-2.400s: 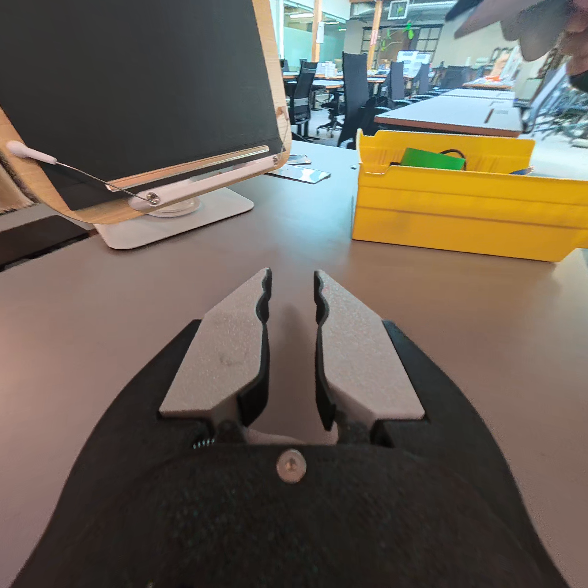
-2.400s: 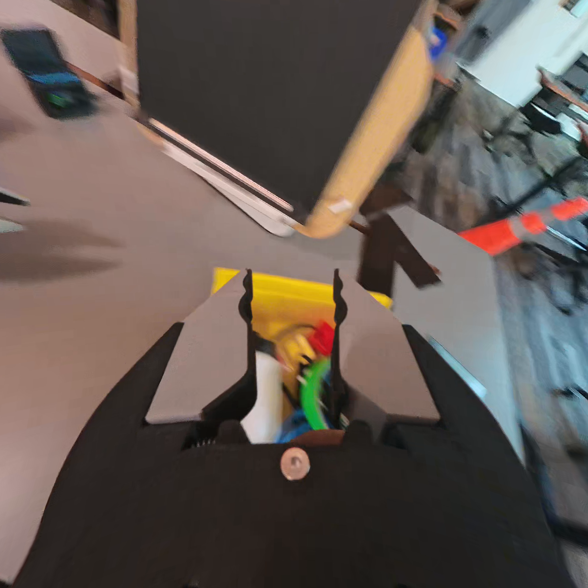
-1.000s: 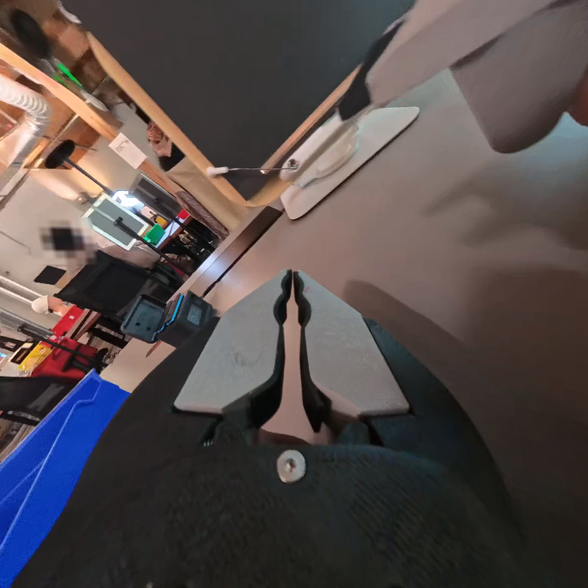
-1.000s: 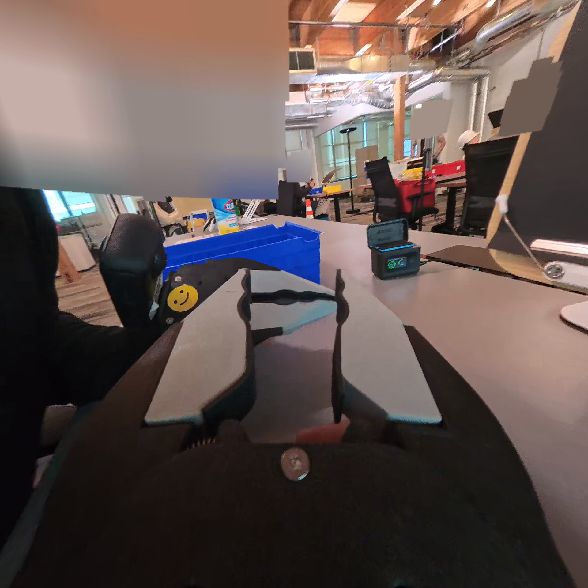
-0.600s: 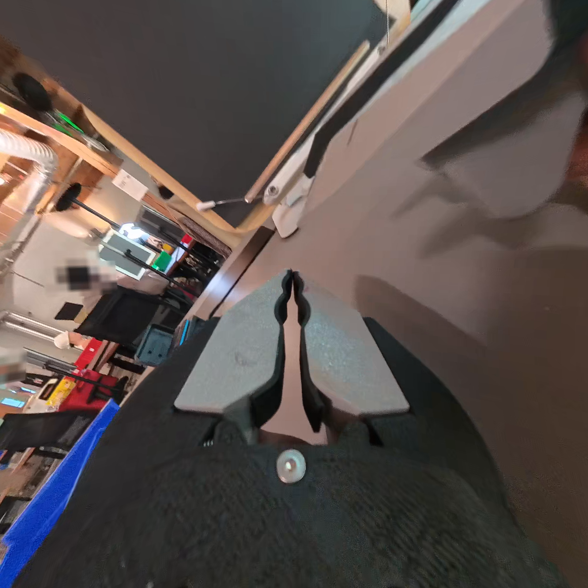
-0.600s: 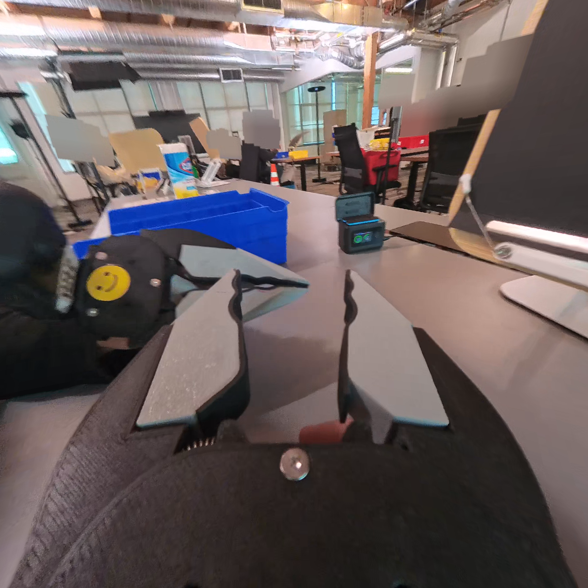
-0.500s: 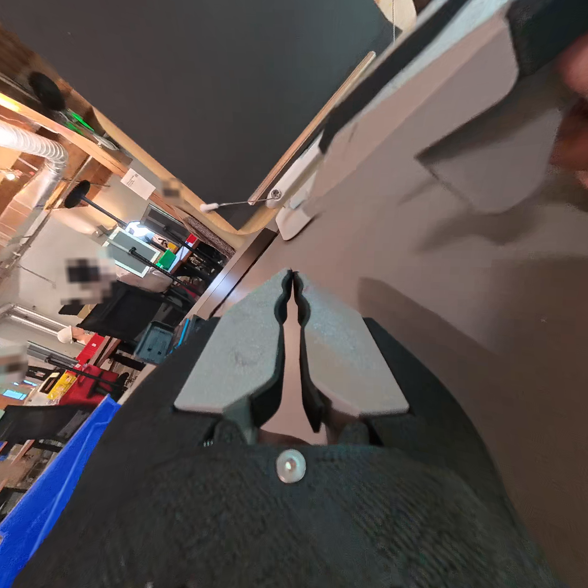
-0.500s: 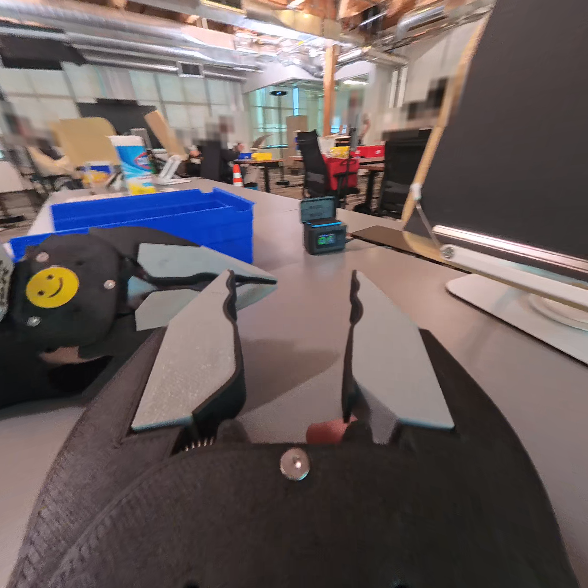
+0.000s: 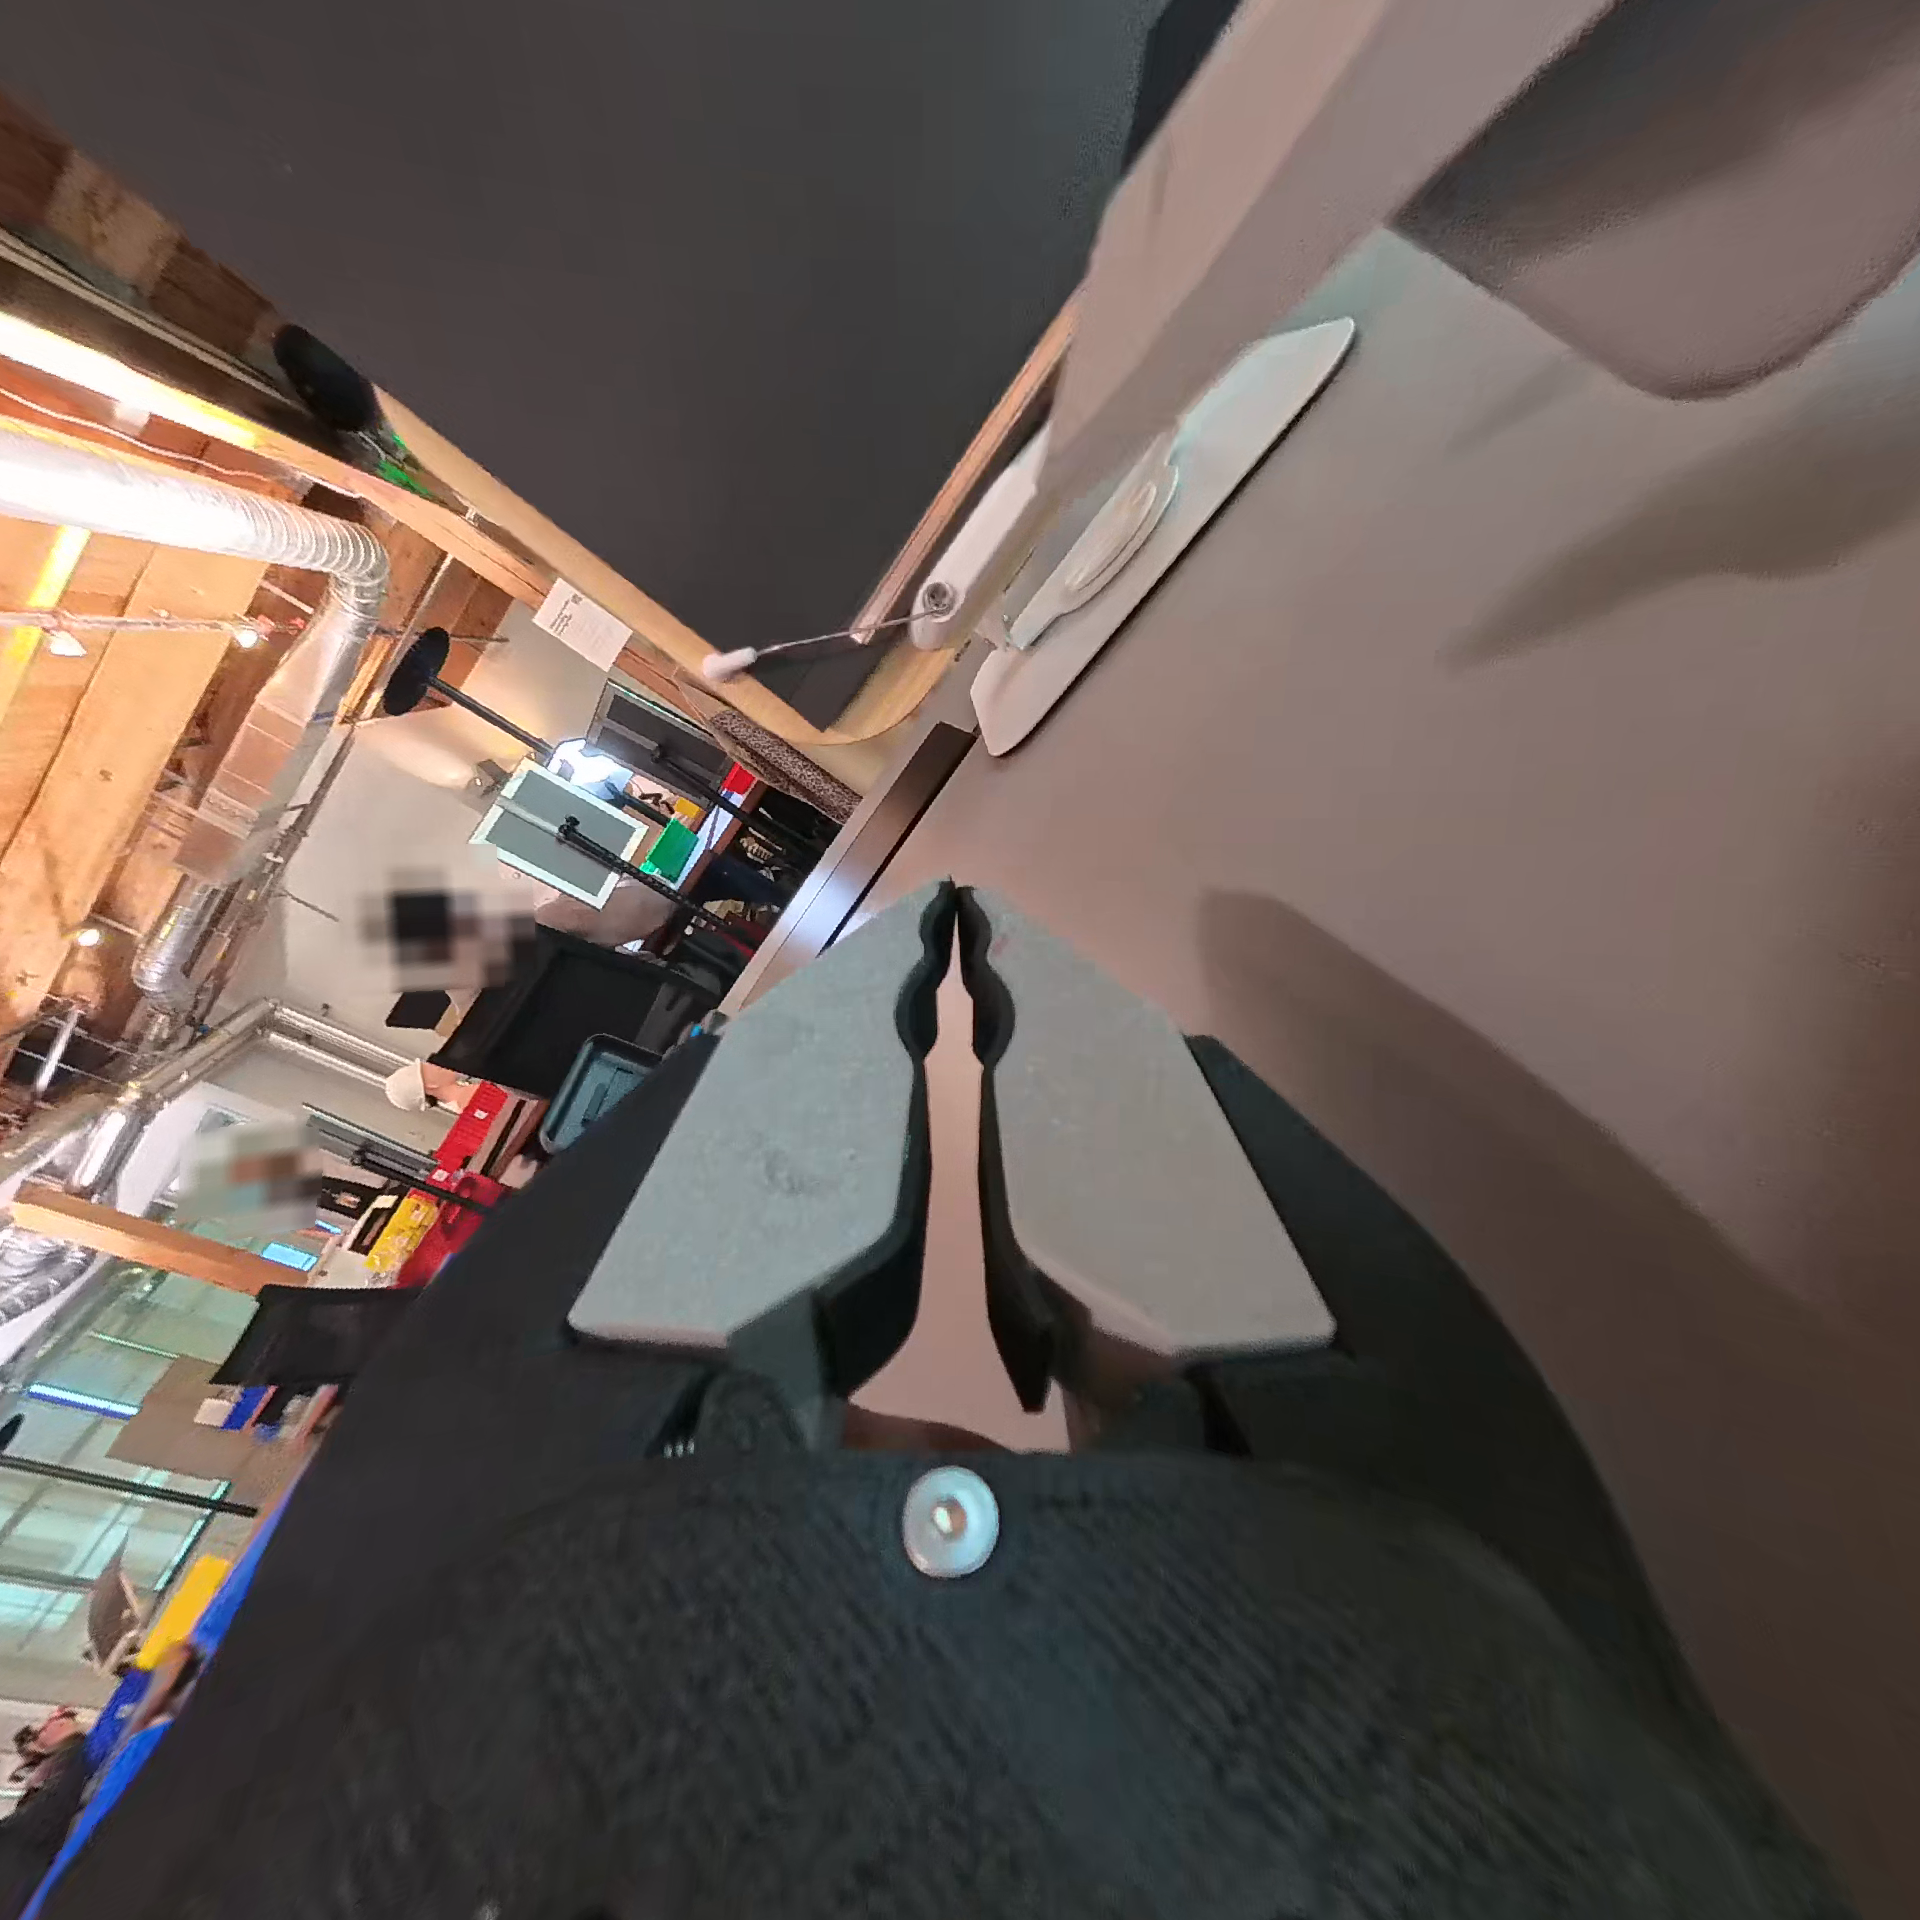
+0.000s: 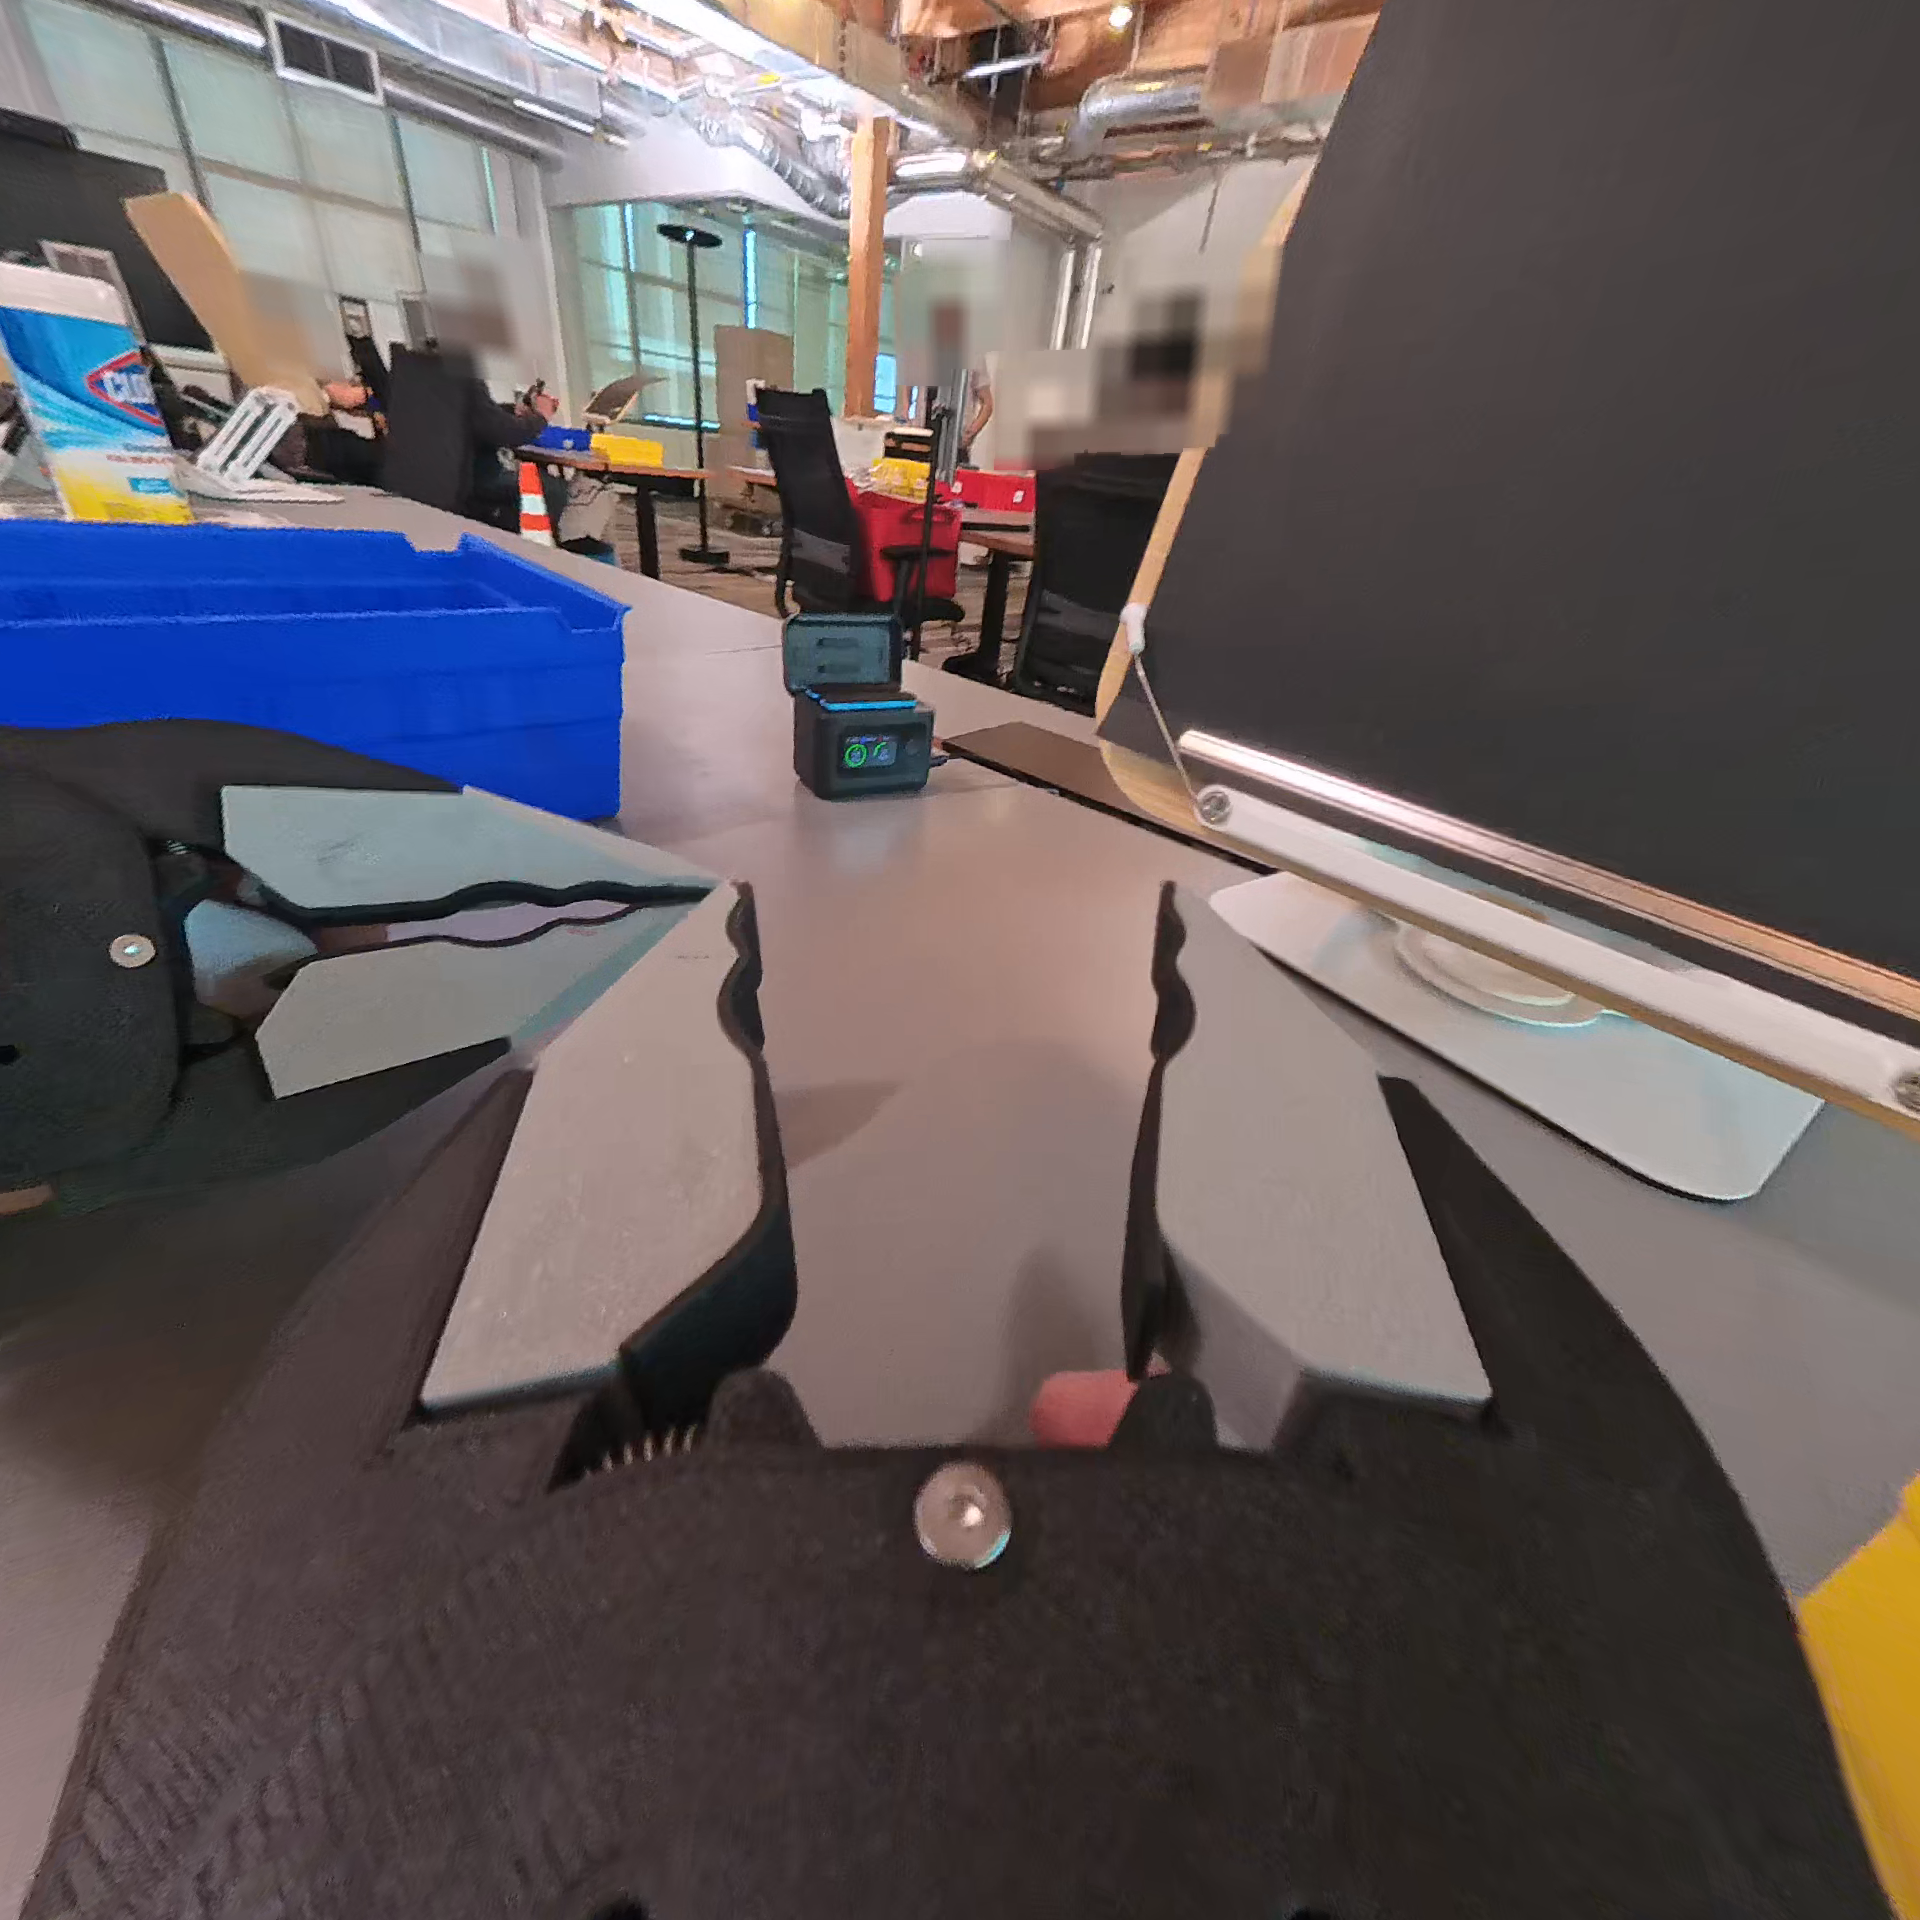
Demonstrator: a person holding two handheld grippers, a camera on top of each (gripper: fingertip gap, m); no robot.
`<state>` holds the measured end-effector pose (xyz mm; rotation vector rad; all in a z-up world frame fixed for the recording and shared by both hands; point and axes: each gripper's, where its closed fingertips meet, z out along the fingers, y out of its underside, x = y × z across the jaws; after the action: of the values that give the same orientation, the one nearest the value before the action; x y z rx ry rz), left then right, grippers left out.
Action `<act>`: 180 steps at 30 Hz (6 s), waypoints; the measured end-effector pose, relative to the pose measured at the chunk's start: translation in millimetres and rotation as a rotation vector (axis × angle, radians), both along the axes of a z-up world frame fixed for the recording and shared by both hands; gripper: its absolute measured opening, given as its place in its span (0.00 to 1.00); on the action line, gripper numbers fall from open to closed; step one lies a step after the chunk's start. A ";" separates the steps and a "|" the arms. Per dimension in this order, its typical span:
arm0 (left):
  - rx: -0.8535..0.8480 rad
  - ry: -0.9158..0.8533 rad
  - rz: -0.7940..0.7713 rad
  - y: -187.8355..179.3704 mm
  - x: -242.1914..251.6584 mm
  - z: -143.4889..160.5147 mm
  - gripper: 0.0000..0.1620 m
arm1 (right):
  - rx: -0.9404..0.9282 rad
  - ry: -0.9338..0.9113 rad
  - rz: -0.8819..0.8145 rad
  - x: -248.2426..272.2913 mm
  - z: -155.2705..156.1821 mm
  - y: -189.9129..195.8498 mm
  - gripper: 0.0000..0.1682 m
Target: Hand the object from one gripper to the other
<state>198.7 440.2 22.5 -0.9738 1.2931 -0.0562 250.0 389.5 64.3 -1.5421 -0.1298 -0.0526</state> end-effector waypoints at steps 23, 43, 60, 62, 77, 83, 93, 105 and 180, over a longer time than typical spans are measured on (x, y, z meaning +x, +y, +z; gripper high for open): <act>-0.283 0.039 -0.149 -34.0 7.3 -9.3 0.24 | -0.204 -0.034 0.168 -13.3 -29.2 36.8 0.37; -1.046 0.162 0.032 109.6 -265.6 46.6 0.29 | -0.178 -0.012 0.107 -4.7 -25.7 33.0 0.29; -1.239 0.542 0.193 134.2 -253.1 -66.3 0.21 | -0.169 -0.025 0.109 -6.9 -24.9 29.9 0.28; -1.182 0.515 0.231 146.2 -256.5 -56.7 0.03 | -0.171 -0.024 0.113 -7.3 -25.1 29.9 0.28; -0.572 0.003 -0.189 6.2 -104.8 131.6 0.01 | -0.151 0.157 0.280 -19.8 -17.1 30.4 0.29; -0.667 0.024 -0.462 -43.7 1.2 34.1 0.01 | -0.006 0.176 0.489 -34.1 4.2 21.9 0.27; -0.960 -0.107 -0.834 -44.3 48.9 28.5 0.01 | -0.009 0.310 0.664 -29.6 14.6 8.9 0.17; -0.929 -0.093 -1.009 -66.5 31.4 36.3 0.00 | -0.032 0.232 0.727 -48.7 10.8 6.8 0.05; -0.753 -0.251 -0.839 -49.7 21.5 53.9 0.21 | -0.185 0.626 0.680 -26.2 33.8 -1.4 0.00</act>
<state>220.1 390.5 76.3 -0.9222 1.3806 -1.3457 223.9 388.0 98.1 -1.5576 -0.1551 0.9931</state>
